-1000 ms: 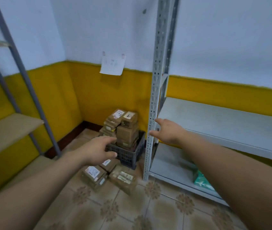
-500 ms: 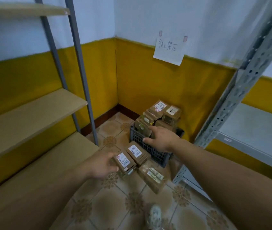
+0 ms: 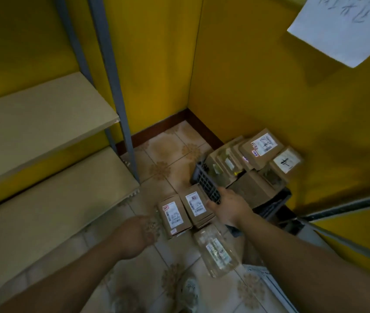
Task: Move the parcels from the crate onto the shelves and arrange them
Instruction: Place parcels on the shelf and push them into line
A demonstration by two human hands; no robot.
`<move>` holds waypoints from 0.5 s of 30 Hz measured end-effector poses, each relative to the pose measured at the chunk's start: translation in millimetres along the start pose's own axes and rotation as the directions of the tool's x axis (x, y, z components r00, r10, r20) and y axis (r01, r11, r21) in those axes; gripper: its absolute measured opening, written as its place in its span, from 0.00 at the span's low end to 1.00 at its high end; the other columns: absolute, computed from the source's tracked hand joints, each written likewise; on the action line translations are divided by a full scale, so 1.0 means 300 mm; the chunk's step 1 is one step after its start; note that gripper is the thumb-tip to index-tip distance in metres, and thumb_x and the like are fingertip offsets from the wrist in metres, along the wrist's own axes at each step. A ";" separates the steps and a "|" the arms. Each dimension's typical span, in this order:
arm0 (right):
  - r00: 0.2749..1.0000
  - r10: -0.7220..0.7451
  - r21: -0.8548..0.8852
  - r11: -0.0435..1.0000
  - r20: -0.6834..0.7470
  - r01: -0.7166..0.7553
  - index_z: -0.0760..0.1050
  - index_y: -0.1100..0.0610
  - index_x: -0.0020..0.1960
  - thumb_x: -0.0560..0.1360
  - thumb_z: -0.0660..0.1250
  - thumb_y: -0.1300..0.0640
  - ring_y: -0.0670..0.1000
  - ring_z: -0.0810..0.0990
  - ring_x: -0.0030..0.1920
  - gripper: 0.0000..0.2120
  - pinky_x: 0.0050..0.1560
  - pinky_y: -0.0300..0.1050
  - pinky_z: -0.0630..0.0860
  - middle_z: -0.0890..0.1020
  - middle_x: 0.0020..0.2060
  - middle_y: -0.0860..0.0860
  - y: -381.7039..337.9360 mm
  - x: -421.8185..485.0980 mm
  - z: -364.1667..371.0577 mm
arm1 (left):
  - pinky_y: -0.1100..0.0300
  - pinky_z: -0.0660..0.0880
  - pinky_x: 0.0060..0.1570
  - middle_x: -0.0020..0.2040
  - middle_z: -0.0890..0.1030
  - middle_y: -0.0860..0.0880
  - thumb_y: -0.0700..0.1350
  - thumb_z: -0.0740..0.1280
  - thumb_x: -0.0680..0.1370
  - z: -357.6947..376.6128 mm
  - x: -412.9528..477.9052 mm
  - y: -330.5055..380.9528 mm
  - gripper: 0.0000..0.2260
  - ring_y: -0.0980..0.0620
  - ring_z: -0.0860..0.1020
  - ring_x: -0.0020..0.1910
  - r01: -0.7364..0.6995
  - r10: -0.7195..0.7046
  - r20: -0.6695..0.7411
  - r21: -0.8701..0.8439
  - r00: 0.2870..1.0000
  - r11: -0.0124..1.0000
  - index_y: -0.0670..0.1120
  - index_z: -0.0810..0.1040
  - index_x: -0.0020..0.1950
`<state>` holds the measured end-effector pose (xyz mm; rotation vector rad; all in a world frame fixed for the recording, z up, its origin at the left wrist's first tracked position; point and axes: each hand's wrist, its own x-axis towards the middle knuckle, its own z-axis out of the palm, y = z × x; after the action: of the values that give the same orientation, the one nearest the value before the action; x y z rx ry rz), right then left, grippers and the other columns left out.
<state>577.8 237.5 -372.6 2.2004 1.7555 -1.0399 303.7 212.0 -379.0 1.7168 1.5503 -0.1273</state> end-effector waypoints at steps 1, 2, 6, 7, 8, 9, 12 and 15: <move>1.000 0.009 0.010 1.000 0.011 -0.009 0.59 0.57 0.77 0.81 0.59 0.41 0.60 0.70 0.68 0.31 0.65 0.52 0.71 0.68 0.71 0.59 0.000 0.063 0.014 | 0.72 0.63 0.59 0.62 0.78 0.55 0.57 0.57 0.77 0.008 0.051 -0.021 0.23 0.61 0.74 0.63 0.012 -0.012 -0.007 -0.052 1.000 0.999 0.44 0.80 0.62; 1.000 0.018 0.021 1.000 0.017 -0.018 0.60 0.57 0.77 0.81 0.60 0.42 0.60 0.71 0.67 0.30 0.64 0.52 0.72 0.70 0.70 0.59 0.000 0.125 0.030 | 0.72 0.62 0.61 0.64 0.76 0.54 0.59 0.58 0.76 0.027 0.120 -0.053 0.26 0.60 0.73 0.64 0.082 -0.077 0.100 -0.047 0.992 0.996 0.44 0.79 0.64; 0.995 0.082 0.053 0.995 0.055 -0.084 0.62 0.55 0.77 0.81 0.62 0.43 0.59 0.74 0.65 0.29 0.63 0.49 0.73 0.72 0.69 0.58 0.030 0.411 0.123 | 0.62 0.62 0.70 0.76 0.63 0.50 0.60 0.68 0.74 0.146 0.416 -0.200 0.35 0.51 0.65 0.73 0.115 -0.102 0.245 -0.039 0.964 0.993 0.48 0.62 0.77; 0.994 0.091 0.065 0.993 0.065 -0.095 0.61 0.55 0.77 0.81 0.62 0.44 0.58 0.74 0.66 0.29 0.63 0.47 0.72 0.72 0.70 0.58 0.045 0.492 0.153 | 0.62 0.61 0.70 0.77 0.62 0.49 0.58 0.68 0.76 0.185 0.488 -0.239 0.34 0.50 0.64 0.74 0.132 -0.115 0.257 -0.047 0.959 0.990 0.48 0.60 0.78; 0.993 0.097 0.076 0.992 0.070 -0.102 0.61 0.55 0.77 0.81 0.62 0.45 0.58 0.73 0.67 0.29 0.62 0.45 0.71 0.72 0.70 0.57 0.060 0.574 0.182 | 0.61 0.61 0.70 0.77 0.61 0.49 0.56 0.68 0.76 0.227 0.564 -0.271 0.34 0.50 0.63 0.74 0.152 -0.131 0.271 -0.057 0.954 0.987 0.48 0.59 0.78; 0.992 0.096 0.085 0.991 0.080 -0.103 0.61 0.55 0.77 0.81 0.63 0.45 0.58 0.73 0.67 0.29 0.61 0.44 0.70 0.72 0.71 0.57 0.077 0.662 0.218 | 0.61 0.61 0.69 0.77 0.61 0.48 0.56 0.68 0.77 0.271 0.636 -0.297 0.33 0.50 0.63 0.74 0.173 -0.144 0.293 -0.078 0.945 0.982 0.49 0.59 0.78; 0.987 0.082 0.064 0.994 0.136 -0.091 0.59 0.56 0.79 0.81 0.63 0.44 0.59 0.71 0.70 0.32 0.67 0.49 0.70 0.69 0.73 0.57 0.140 0.941 0.364 | 0.61 0.59 0.69 0.78 0.60 0.48 0.56 0.67 0.77 0.445 0.849 -0.397 0.33 0.49 0.62 0.75 0.267 -0.219 0.337 -0.101 0.916 0.958 0.50 0.57 0.78; 0.983 0.062 0.039 0.997 0.174 -0.070 0.61 0.52 0.77 0.77 0.64 0.38 0.59 0.75 0.67 0.33 0.64 0.55 0.75 0.72 0.71 0.56 0.246 1.188 0.540 | 0.59 0.58 0.70 0.78 0.58 0.47 0.56 0.67 0.77 0.600 1.008 -0.475 0.35 0.48 0.60 0.75 0.345 -0.291 0.307 -0.142 0.906 0.928 0.50 0.55 0.79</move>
<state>604.4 419.6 -725.9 2.1066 1.5897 -1.2253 328.9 332.1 -738.2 1.2236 1.5608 -0.3607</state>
